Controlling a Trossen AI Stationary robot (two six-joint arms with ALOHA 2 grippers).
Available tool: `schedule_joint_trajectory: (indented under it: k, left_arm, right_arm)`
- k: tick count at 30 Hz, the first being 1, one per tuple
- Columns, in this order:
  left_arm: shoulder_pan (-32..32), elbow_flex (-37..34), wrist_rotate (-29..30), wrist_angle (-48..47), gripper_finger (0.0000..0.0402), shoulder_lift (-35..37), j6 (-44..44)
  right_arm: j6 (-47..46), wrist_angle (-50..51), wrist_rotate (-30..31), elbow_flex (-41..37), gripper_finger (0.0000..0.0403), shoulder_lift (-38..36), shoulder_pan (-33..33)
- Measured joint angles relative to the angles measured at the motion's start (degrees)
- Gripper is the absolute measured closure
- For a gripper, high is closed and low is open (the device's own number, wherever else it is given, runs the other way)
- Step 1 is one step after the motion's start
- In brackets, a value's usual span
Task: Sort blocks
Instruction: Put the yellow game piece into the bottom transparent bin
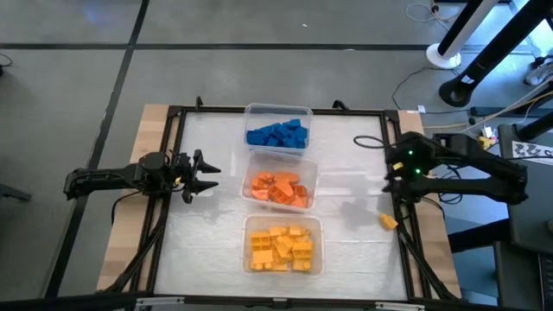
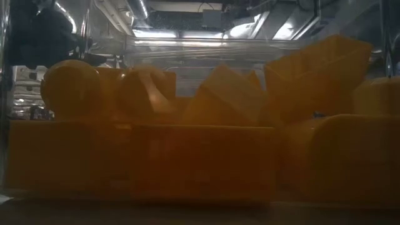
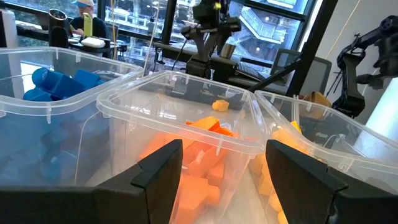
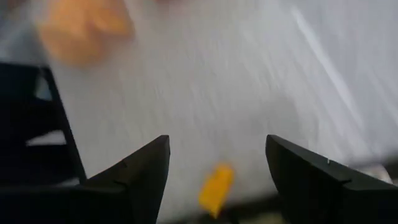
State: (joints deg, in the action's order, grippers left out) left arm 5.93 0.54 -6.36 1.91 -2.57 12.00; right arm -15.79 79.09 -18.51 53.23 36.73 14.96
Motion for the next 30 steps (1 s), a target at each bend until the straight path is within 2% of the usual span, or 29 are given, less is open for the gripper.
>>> schedule_joint_trajectory:
  k: [5,8,14,17,22,27,30]
  left_arm:
    - [0.0,0.0,0.0,0.0,0.0180,0.0,0.0]
    - [0.0,0.0,0.0,0.0,0.0180,0.0,0.0]
    - [0.0,0.0,0.0,0.0,0.0180,0.0,0.0]
    - [0.0,0.0,0.0,0.0,0.0180,0.0,0.0]
    - [0.0,0.0,0.0,0.0,0.0180,0.0,0.0]
    - [0.0,0.0,0.0,0.0,0.0180,0.0,0.0]
    - [0.0,0.0,0.0,0.0,0.0180,0.0,0.0]
  right_arm:
    - [-4.1,8.8,2.2,-0.6,0.0139,0.2,0.0]
    - [-8.3,8.5,2.2,-3.2,0.0139,0.3,0.0]
    - [-11.7,3.4,-1.5,-10.8,0.0139,0.3,0.0]
    - [-14.0,2.5,-0.3,-10.1,0.0139,2.0,-1.4]
    - [-19.7,0.2,2.8,-10.1,0.0139,4.9,-8.3]
    - [-24.6,-8.0,4.6,-10.1,0.0139,11.6,-18.6]
    - [-26.0,-6.5,5.8,-10.1,0.0139,16.0,-24.4]
